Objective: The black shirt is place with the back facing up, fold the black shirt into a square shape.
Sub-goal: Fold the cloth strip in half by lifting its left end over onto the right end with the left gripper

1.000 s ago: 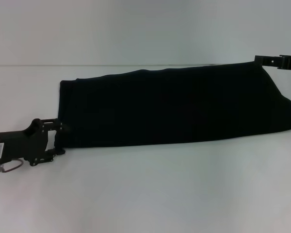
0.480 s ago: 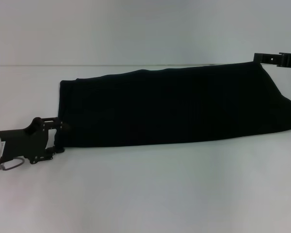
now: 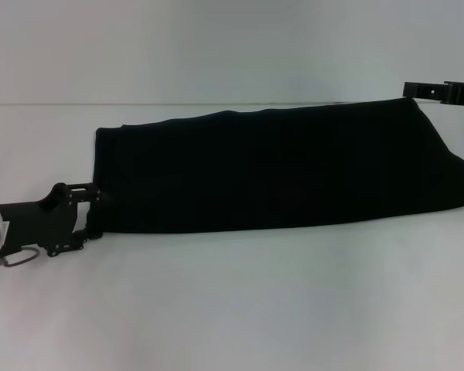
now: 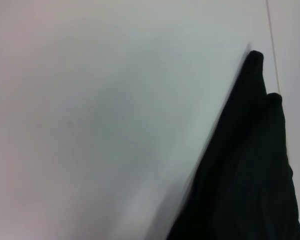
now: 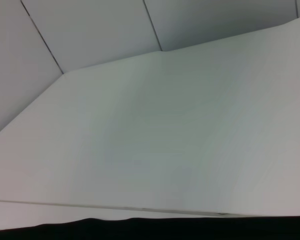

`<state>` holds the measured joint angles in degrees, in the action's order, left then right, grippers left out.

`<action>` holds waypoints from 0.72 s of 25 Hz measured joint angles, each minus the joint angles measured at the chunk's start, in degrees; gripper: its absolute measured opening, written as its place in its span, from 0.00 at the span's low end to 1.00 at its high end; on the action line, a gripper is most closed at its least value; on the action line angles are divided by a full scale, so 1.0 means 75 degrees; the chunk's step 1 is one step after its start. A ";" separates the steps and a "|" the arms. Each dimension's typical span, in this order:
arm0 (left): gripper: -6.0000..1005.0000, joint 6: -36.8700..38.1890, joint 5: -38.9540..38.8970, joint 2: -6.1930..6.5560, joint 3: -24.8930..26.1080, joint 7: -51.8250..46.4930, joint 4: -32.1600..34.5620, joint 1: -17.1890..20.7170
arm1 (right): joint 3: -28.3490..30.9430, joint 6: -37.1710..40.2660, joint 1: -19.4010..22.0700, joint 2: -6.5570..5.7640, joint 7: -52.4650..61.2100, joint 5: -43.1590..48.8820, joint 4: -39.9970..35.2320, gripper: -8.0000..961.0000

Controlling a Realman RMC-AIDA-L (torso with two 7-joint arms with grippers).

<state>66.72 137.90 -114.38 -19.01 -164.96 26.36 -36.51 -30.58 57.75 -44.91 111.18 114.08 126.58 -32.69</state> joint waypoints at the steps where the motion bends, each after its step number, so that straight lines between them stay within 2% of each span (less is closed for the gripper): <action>1: 0.66 -0.0002 0.0000 0.0001 0.0001 0.0025 0.0000 -0.0004 | 0.0000 0.0001 0.0000 0.0000 0.0000 -0.0001 -0.0002 0.79; 18: 0.66 -0.0015 -0.0023 0.0042 -0.0008 0.0677 0.0011 -0.0102 | 0.0000 0.0033 -0.0012 0.0000 0.0000 -0.0003 -0.0075 0.79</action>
<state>66.61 137.72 -114.07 -19.07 -159.88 26.44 -37.28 -30.58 58.00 -45.00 111.18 114.08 126.56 -33.25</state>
